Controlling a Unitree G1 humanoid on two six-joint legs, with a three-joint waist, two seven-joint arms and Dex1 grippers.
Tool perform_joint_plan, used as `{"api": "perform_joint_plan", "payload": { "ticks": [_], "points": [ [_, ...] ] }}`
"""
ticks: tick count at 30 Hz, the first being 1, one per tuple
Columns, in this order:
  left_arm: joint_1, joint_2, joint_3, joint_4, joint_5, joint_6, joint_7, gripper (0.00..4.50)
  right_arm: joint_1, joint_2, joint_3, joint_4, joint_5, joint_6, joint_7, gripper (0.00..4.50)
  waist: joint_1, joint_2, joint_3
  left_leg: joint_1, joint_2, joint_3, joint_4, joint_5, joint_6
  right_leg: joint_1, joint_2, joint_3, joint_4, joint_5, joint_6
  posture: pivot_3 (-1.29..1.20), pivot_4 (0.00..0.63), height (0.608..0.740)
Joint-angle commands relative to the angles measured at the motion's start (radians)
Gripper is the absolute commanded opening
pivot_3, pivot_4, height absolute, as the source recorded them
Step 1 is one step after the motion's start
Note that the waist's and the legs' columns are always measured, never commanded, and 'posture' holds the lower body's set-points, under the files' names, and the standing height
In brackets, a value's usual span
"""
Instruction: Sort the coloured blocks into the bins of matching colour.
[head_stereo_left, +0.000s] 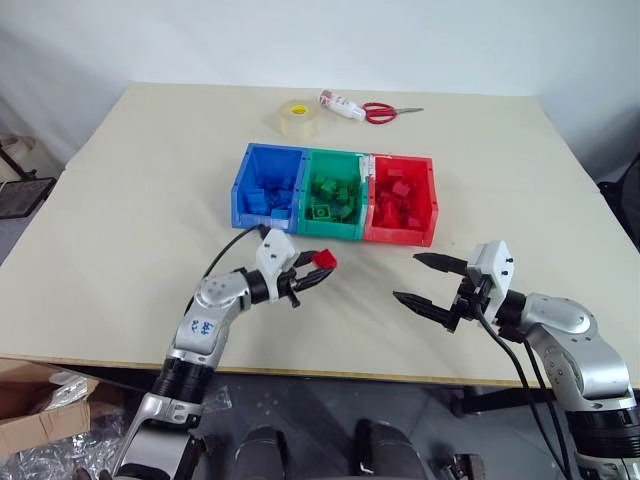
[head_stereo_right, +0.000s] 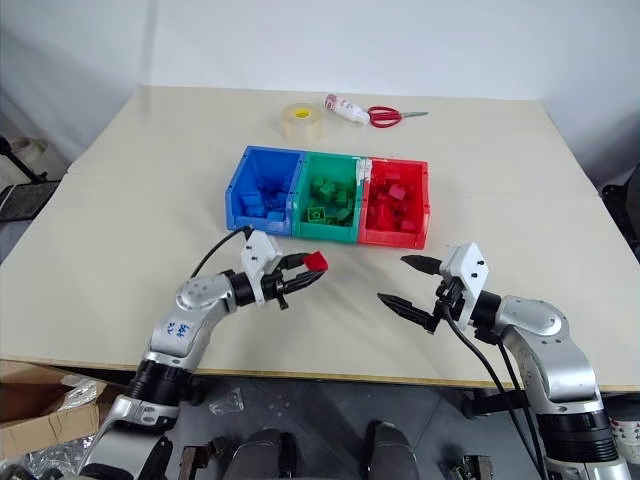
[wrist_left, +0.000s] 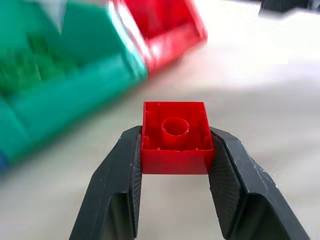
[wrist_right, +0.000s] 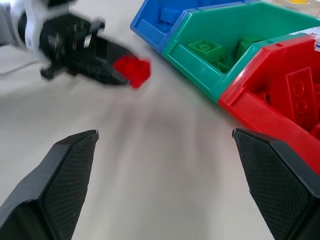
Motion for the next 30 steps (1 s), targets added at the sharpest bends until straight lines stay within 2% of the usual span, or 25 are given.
{"api": "perform_joint_plan", "payload": {
  "ticks": [1,6,8,12,15,16,20,25,27,30],
  "points": [
    [-0.121,-0.059,0.0,0.069,-0.005,-0.036,0.029,1.47,0.0,-0.005,-0.032,-0.037,0.005,-0.018,-0.014,4.5,0.001,0.0,0.0,0.0,0.0,0.0,0.0,0.0,0.0,0.0,0.0,0.0,0.0,0.0,0.0,0.0,0.15,0.74],
    [-0.373,-0.179,0.023,0.403,0.018,-0.198,0.075,1.47,0.036,0.004,-0.046,-0.075,0.008,-0.022,-0.044,4.5,-0.001,-0.001,0.001,0.0,0.0,0.0,0.0,0.0,0.0,0.0,0.0,0.0,-0.002,0.0,0.001,0.0,0.15,0.74],
    [-0.467,-0.21,0.045,0.553,0.028,-0.264,0.112,2.2,0.054,0.006,-0.051,-0.092,0.008,-0.022,-0.055,4.5,-0.001,-0.002,0.001,0.0,0.0,0.0,0.0,0.0,0.0,0.001,0.0,0.0,-0.004,0.001,0.001,0.0,0.15,0.74],
    [-0.618,-0.254,0.077,0.845,0.049,-0.395,0.162,3.38,0.081,0.01,-0.064,-0.118,0.007,-0.023,-0.079,4.5,-0.006,-0.003,0.002,0.0,0.0,0.0,-0.002,0.0,0.0,0.0,0.0,0.0,-0.008,0.001,0.001,0.0,0.15,0.74],
    [-0.67,-0.258,0.101,0.954,0.06,-0.457,0.2,4.39,0.099,0.005,-0.078,-0.136,0.01,-0.022,-0.095,4.5,-0.006,-0.003,0.002,0.0,0.0,0.0,-0.002,0.0,0.0,0.0,0.0,0.0,-0.008,0.001,0.001,0.0,0.15,0.74],
    [-0.675,-0.255,0.111,0.967,0.054,-0.464,0.186,4.48,0.105,0.003,-0.083,-0.141,0.012,-0.021,-0.099,4.5,-0.006,-0.003,0.002,0.0,0.0,0.0,-0.002,0.0,0.0,0.0,0.0,0.0,-0.008,0.001,0.001,0.0,0.15,0.74],
    [-0.637,-0.211,0.13,0.937,0.042,-0.483,0.097,4.48,0.121,-0.004,-0.089,-0.146,0.014,-0.018,-0.095,4.5,-0.005,-0.004,0.003,-0.001,0.0,0.0,-0.002,0.0,0.0,0.0,0.0,0.0,-0.007,0.001,0.001,0.0,0.15,0.74],
    [-0.541,-0.113,0.133,0.804,0.042,-0.422,0.007,4.48,0.078,-0.007,-0.075,-0.11,0.01,-0.016,-0.078,4.5,-0.008,-0.003,0.003,0.0,0.0,0.001,-0.003,0.0,0.0,-0.001,0.0,0.0,-0.003,0.001,0.001,0.0,0.15,0.74],
    [-0.464,-0.061,0.122,0.704,0.038,-0.388,-0.054,4.48,0.047,-0.008,-0.06,-0.08,0.004,-0.021,-0.059,4.5,-0.013,-0.003,0.003,0.0,0.0,0.001,-0.002,0.0,0.0,-0.001,0.0,0.0,-0.003,0.001,0.001,0.0,0.15,0.74],
    [-0.306,-0.005,0.073,0.428,0.002,-0.224,-0.165,4.48,0.01,-0.007,-0.048,-0.05,0.004,-0.018,-0.037,4.5,-0.017,-0.003,0.003,0.0,0.0,0.001,-0.003,0.0,0.0,-0.001,0.0,0.0,-0.002,0.001,0.001,0.0,0.15,0.74]
  ]
}}
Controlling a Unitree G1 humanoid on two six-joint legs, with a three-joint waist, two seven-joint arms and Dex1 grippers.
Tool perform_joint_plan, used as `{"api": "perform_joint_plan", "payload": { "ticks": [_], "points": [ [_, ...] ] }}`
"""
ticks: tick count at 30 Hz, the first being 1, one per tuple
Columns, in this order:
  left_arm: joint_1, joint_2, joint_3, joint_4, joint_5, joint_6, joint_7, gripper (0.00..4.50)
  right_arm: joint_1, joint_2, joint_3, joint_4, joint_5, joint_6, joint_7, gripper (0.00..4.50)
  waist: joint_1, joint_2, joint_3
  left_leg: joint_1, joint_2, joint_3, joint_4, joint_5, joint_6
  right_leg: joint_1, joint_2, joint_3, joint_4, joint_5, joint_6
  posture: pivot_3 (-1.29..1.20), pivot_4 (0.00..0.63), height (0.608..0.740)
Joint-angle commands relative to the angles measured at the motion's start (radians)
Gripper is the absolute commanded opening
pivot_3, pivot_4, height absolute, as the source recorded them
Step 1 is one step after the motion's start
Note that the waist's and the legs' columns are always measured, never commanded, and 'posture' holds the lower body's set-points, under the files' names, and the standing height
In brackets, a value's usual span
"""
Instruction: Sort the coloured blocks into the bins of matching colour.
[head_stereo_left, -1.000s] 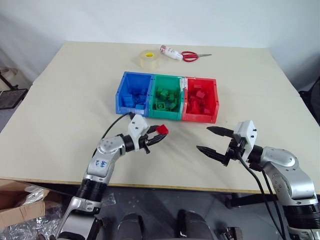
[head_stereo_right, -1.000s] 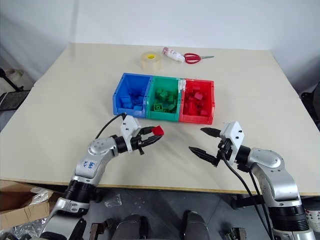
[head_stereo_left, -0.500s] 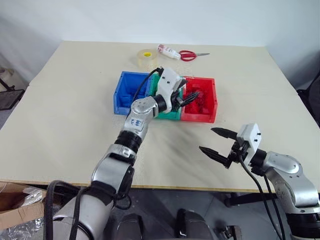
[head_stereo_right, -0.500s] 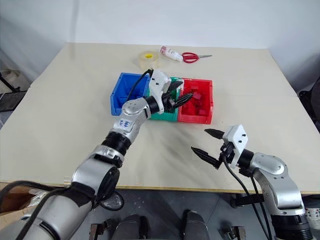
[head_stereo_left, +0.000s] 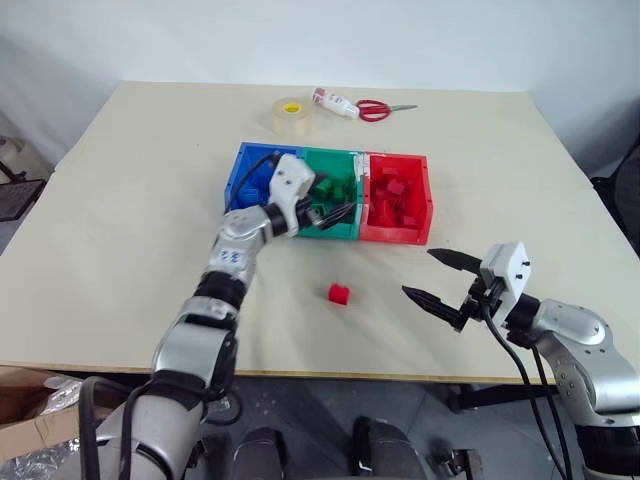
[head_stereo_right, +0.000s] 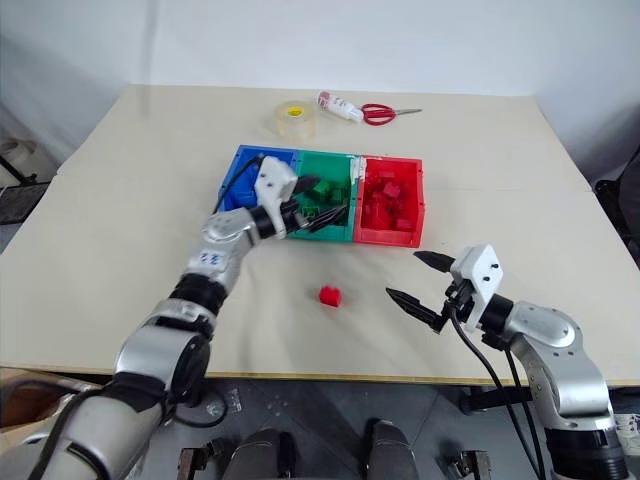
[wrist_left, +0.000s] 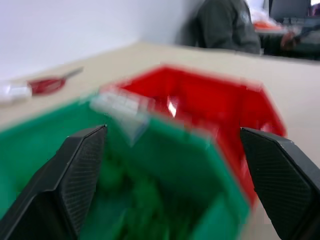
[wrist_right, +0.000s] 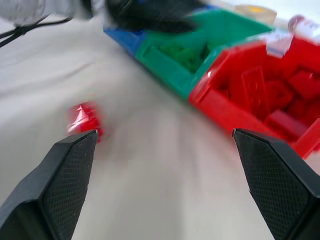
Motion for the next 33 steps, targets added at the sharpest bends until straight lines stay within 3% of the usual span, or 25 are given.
{"api": "perform_joint_plan", "payload": {
  "ticks": [1,6,11,21,33],
  "points": [
    [0.136,0.05,-0.056,-0.324,-0.059,0.188,-0.12,4.48,-0.027,-0.013,0.008,0.015,0.004,-0.013,0.033,4.5,0.0,0.0,0.0,0.0,0.0,0.0,0.0,0.0,0.0,0.0,0.0,0.0,0.0,0.0,0.0,0.0,0.15,0.74],
    [0.294,0.147,-0.065,-0.614,-0.108,0.359,-0.167,4.48,-0.034,-0.021,0.02,0.018,0.007,-0.002,0.066,4.5,0.014,0.0,0.0,-0.001,0.0,0.0,0.003,0.0,0.0,0.0,0.0,0.0,0.001,0.0,0.0,0.0,0.15,0.74],
    [0.414,0.219,0.03,-0.757,-0.207,0.346,-0.205,4.48,-0.002,-0.039,0.025,-0.021,0.011,0.02,0.086,4.5,0.011,0.0,0.0,0.0,0.0,0.0,0.004,-0.001,0.0,0.0,0.0,0.001,0.002,0.0,0.0,0.0,0.15,0.74],
    [0.61,0.361,0.152,-0.691,-0.308,0.177,-0.418,4.48,0.036,-0.113,0.022,-0.044,0.013,0.053,0.157,4.5,0.01,0.001,0.0,0.0,0.001,0.0,0.003,-0.002,-0.001,0.0,0.0,0.001,0.002,-0.001,-0.001,0.0,0.15,0.74],
    [0.662,0.371,0.197,-0.69,-0.347,0.138,-0.412,4.48,-0.008,-0.155,0.072,-0.057,-0.017,0.094,0.188,4.5,0.007,0.001,0.0,0.0,0.001,0.0,0.004,-0.002,-0.001,-0.001,0.0,0.001,0.002,-0.001,-0.001,0.0,0.15,0.74]
  ]
}}
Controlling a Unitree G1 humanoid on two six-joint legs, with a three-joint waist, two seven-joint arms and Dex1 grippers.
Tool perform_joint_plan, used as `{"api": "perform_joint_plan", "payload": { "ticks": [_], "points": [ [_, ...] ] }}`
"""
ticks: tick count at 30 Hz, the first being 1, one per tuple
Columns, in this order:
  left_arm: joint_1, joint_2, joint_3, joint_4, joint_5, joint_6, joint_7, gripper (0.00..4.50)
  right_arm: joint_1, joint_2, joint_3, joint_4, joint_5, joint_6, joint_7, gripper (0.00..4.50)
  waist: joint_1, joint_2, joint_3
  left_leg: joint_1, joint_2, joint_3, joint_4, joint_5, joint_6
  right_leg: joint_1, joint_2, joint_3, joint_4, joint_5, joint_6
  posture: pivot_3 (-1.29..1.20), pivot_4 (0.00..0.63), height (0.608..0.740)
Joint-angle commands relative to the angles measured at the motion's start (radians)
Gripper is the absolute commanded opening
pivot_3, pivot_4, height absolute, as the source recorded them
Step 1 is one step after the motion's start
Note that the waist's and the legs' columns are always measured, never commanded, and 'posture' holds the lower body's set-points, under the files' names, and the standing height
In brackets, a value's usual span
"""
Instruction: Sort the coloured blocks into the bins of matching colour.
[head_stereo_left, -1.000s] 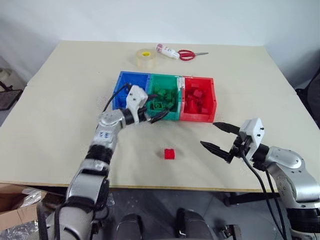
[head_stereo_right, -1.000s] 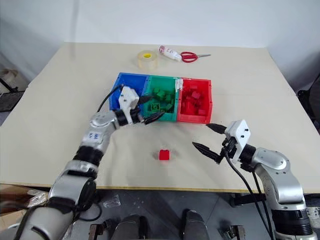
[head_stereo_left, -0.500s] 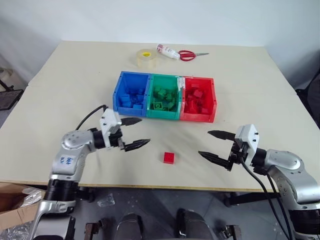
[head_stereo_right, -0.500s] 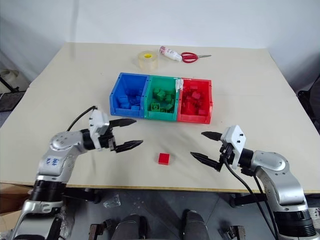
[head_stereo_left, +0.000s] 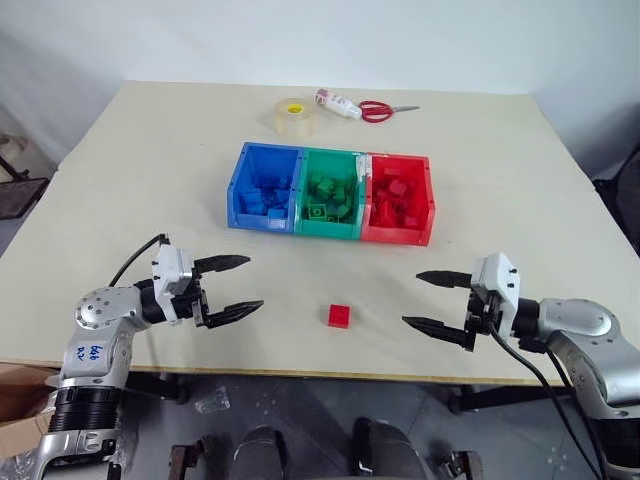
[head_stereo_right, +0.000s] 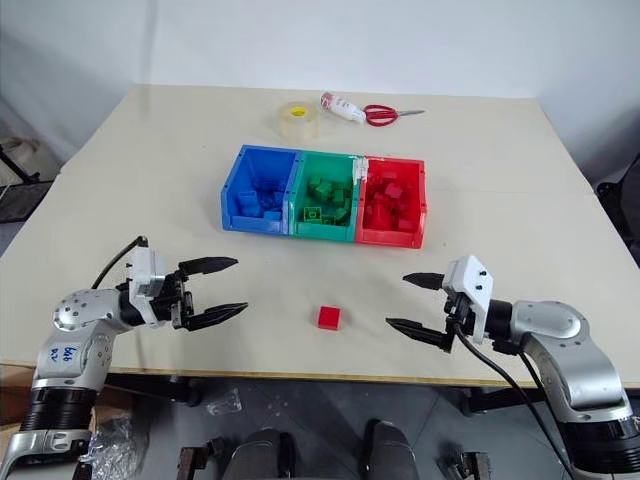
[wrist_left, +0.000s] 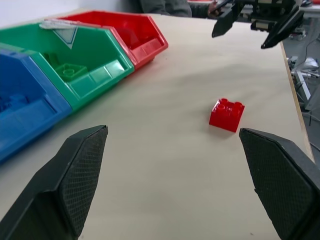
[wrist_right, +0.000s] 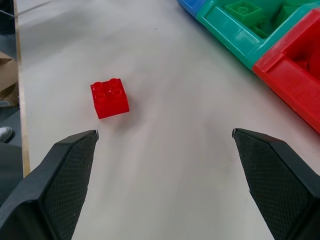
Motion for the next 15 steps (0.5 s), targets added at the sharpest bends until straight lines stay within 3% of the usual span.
{"api": "perform_joint_plan", "payload": {
  "ticks": [1,7,15],
  "points": [
    [0.03,0.011,0.038,-0.025,-0.032,-0.027,-0.003,4.48,-0.016,-0.04,0.02,-0.058,-0.01,0.028,0.009,4.5,-0.001,0.0,0.0,0.0,0.0,0.0,0.0,0.0,0.0,0.0,0.0,0.0,0.0,0.0,0.0,0.0,0.15,0.74],
    [0.054,-0.007,0.088,-0.001,-0.063,-0.081,0.003,4.48,-0.082,-0.06,0.123,-0.072,-0.052,0.057,0.034,4.5,-0.002,0.0,0.0,0.0,0.0,0.001,0.0,0.0,0.0,-0.001,0.0,0.0,0.0,0.0,0.0,0.0,0.15,0.74],
    [0.12,-0.004,0.125,0.011,-0.117,-0.134,-0.068,4.48,-0.247,0.018,0.306,-0.014,-0.126,0.082,0.049,4.5,-0.018,0.0,0.0,0.0,0.001,0.001,0.0,0.0,-0.001,-0.002,0.0,0.0,0.001,-0.001,-0.001,0.0,0.15,0.74]
  ]
}}
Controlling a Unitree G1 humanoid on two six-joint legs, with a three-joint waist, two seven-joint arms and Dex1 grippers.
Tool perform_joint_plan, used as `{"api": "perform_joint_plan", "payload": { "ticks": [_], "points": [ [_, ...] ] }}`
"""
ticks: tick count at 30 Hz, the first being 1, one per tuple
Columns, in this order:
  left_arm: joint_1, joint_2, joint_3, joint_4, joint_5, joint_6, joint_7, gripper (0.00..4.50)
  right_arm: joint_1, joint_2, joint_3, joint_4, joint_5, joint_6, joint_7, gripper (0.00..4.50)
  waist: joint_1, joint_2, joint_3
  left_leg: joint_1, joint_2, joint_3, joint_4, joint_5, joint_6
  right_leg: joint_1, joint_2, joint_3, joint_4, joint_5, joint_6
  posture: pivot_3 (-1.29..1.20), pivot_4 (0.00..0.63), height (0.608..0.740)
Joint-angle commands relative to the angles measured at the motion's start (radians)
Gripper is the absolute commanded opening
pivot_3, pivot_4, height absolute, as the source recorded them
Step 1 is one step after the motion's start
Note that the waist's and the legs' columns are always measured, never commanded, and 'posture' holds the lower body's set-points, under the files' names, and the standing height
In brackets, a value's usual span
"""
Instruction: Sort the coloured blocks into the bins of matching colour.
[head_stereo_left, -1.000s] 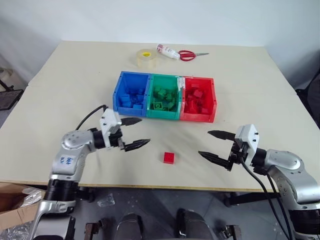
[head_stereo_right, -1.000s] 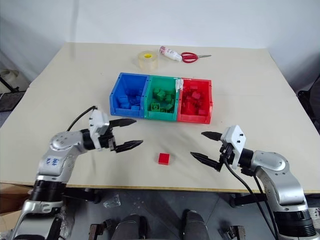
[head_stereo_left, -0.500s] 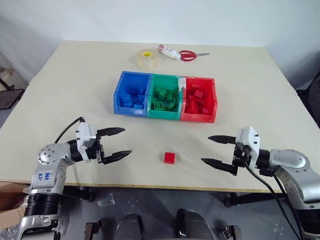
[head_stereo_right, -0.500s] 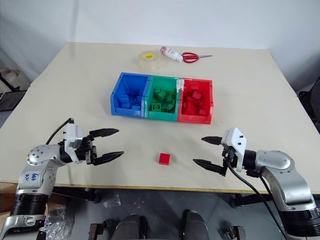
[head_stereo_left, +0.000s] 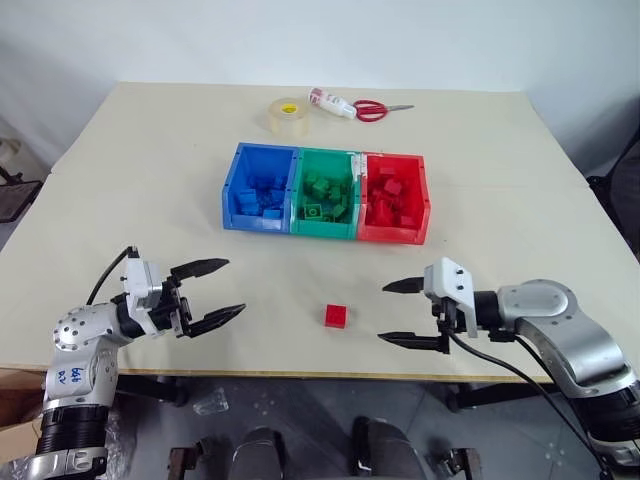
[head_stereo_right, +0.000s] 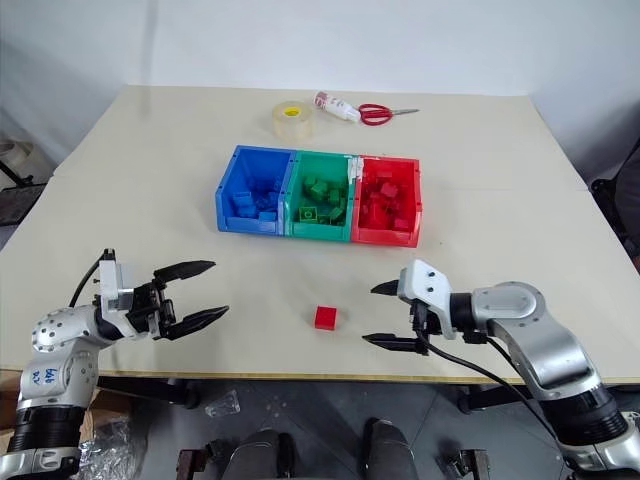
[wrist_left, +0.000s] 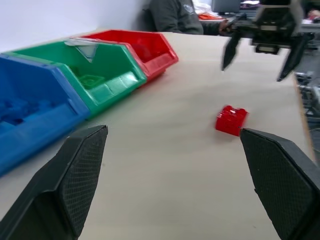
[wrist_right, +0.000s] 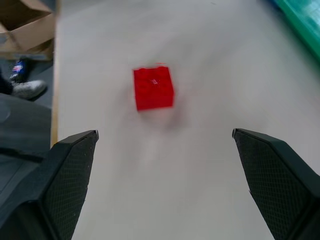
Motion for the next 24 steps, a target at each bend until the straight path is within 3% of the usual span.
{"api": "perform_joint_plan", "payload": {
  "ticks": [1,11,14,21,24],
  "points": [
    [0.018,0.009,0.039,-0.008,-0.039,-0.023,-0.021,4.48,-0.061,0.041,0.056,0.02,-0.03,0.001,0.009,4.5,-0.002,0.0,0.0,0.0,0.0,0.0,0.0,0.0,0.0,0.0,0.0,0.0,0.0,0.0,0.0,0.0,0.15,0.74],
    [0.045,-0.002,0.034,-0.046,-0.041,-0.025,0.006,4.48,-0.18,0.196,0.192,0.194,-0.137,-0.028,0.003,4.5,-0.005,0.0,0.0,0.0,0.0,0.001,0.0,0.0,0.0,-0.001,0.0,0.0,0.002,0.0,0.0,0.0,0.15,0.74],
    [0.04,-0.006,0.031,-0.047,-0.041,-0.027,0.013,4.5,-0.187,0.224,0.196,0.222,-0.15,-0.044,0.001,3.88,-0.004,0.0,0.0,0.0,0.0,0.001,0.0,0.0,-0.001,-0.001,0.0,0.0,0.002,0.0,0.0,0.0,0.15,0.74],
    [0.027,-0.011,0.025,-0.04,-0.04,-0.025,0.025,4.5,-0.183,0.258,0.156,0.205,-0.144,-0.052,-0.024,1.53,-0.006,0.0,0.0,0.0,0.001,0.002,0.0,0.0,-0.001,-0.002,0.0,0.0,0.003,0.0,-0.001,0.0,0.15,0.74],
    [0.018,-0.015,0.021,-0.031,-0.034,-0.028,0.031,4.5,-0.189,0.263,0.104,0.178,-0.113,-0.036,-0.047,1.46,-0.004,0.0,0.0,0.0,0.001,0.002,0.0,0.0,-0.001,-0.002,0.0,0.0,0.003,0.0,-0.001,0.0,0.15,0.74]
  ]
}}
